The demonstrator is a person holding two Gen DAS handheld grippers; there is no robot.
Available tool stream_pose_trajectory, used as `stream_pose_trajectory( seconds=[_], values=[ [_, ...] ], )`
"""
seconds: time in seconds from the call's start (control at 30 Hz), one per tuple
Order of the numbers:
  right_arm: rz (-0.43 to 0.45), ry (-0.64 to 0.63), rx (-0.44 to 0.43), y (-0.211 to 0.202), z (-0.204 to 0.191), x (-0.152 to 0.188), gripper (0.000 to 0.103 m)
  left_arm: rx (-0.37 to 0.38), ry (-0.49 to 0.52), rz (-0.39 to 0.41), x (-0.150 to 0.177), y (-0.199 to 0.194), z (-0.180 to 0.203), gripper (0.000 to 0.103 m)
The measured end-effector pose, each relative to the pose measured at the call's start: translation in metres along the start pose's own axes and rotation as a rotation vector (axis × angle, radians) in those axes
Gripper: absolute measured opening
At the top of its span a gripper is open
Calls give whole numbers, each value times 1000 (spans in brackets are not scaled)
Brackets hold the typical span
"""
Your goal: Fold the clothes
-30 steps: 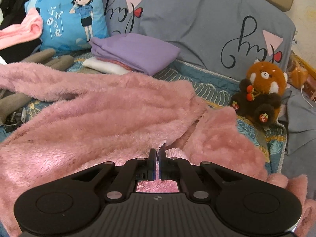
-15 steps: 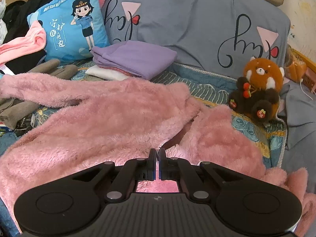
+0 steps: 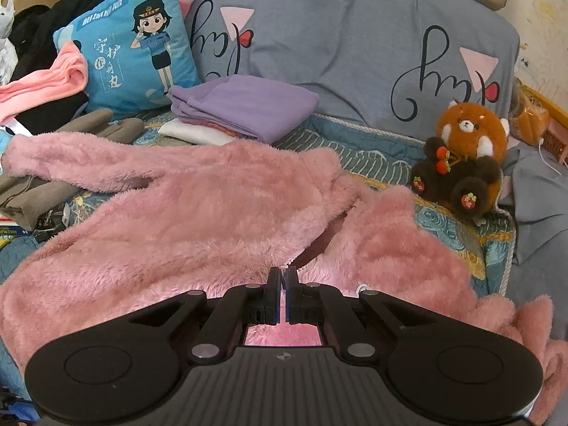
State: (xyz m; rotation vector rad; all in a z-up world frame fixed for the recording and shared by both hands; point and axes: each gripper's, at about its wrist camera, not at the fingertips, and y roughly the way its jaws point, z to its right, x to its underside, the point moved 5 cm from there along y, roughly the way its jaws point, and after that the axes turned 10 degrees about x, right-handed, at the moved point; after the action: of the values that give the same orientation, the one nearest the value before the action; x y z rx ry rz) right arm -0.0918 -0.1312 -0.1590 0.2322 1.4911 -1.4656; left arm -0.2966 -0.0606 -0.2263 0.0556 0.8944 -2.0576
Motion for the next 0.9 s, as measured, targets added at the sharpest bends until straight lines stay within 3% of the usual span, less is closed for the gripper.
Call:
stream_pose_trajectory(
  seconds=[0.1, 0.17, 0.23, 0.47, 0.73, 0.9],
  values=[
    [-2, 3, -1, 0, 0, 1, 3, -35, 46, -21, 0, 8, 8, 30],
    [-3, 5, -1, -1, 1, 1, 3, -73, 63, -39, 2, 13, 10, 8],
    [-3, 9, -1, -2, 2, 1, 3, -114, 86, -51, 2, 16, 13, 4],
    [-8, 11, 6, -6, 2, 4, 3, -209, 240, -63, 9, 18, 33, 3],
    [8, 4, 21, -15, 0, 1, 3, -182, 351, -107, 31, 9, 47, 3],
    [26, 0, 32, -21, -3, -2, 3, -176, 373, -92, 36, 0, 51, 3]
  ],
)
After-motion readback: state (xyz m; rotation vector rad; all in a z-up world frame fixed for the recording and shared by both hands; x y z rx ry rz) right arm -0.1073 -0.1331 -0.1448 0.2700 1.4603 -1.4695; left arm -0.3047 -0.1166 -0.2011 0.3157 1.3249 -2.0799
